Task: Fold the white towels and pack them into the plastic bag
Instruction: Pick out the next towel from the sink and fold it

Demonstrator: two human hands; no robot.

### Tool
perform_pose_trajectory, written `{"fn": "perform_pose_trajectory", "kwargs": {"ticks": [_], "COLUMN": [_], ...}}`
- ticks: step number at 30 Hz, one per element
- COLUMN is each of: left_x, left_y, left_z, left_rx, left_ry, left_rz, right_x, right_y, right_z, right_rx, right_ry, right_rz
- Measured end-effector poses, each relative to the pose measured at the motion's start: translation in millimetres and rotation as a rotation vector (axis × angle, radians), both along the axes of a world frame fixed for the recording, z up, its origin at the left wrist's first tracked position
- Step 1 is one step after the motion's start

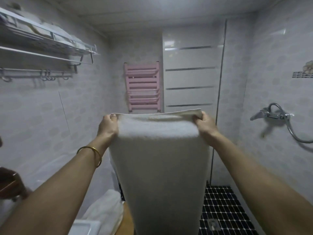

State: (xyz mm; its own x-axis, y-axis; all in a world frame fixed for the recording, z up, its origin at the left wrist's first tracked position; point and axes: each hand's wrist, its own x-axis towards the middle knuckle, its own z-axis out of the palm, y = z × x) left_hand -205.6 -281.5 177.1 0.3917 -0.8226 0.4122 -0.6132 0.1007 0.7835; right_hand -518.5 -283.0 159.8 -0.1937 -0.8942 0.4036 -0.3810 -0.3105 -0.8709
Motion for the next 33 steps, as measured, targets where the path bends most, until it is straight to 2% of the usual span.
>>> {"fn": "perform_pose_trajectory", "kwargs": {"ticks": [2,5,8,9,11,16,18,20,22,25,31,33], "left_x": [4,13,28,33,42,50,54,59,65,66,56,46], "left_y": [-1,-1,3,6,13,28,36,46,57,64,64,60], "left_z": [-6,-14,-23,-27,-40,-79,-89,-97,-102,-114,-117,-120], "left_rx": [0.096,0.288,0.366,0.387,0.448,0.795,0.93,0.927,0.874,0.942,0.884,0.768], "left_ry": [0.051,0.127,-0.005,-0.067,-0.055,0.335,0.555,0.708,0.799,0.674,0.586,0.536], "left_rz": [-0.092,-0.156,-0.196,-0.203,-0.224,-0.242,-0.355,-0.523,-0.688,-0.799,-0.538,-0.379], "right_x": [1,7,17,21,28,47,49,51,52,53,52,47], "right_y": [5,15,24,24,22,28,35,37,35,34,31,28], "right_z": [-1,0,0,-2,-10,-35,-42,-50,-57,-65,-78,-84], "right_rx": [0.127,0.374,0.531,0.536,0.556,0.584,0.582,0.557,0.554,0.599,0.594,0.611], "right_ry": [-0.036,-0.367,-0.577,-0.586,-0.607,-0.493,-0.607,-0.749,-0.792,-0.777,-0.703,-0.862], "right_rz": [0.037,0.183,0.382,0.414,0.426,0.233,0.233,0.232,0.167,0.106,0.103,0.074]}}
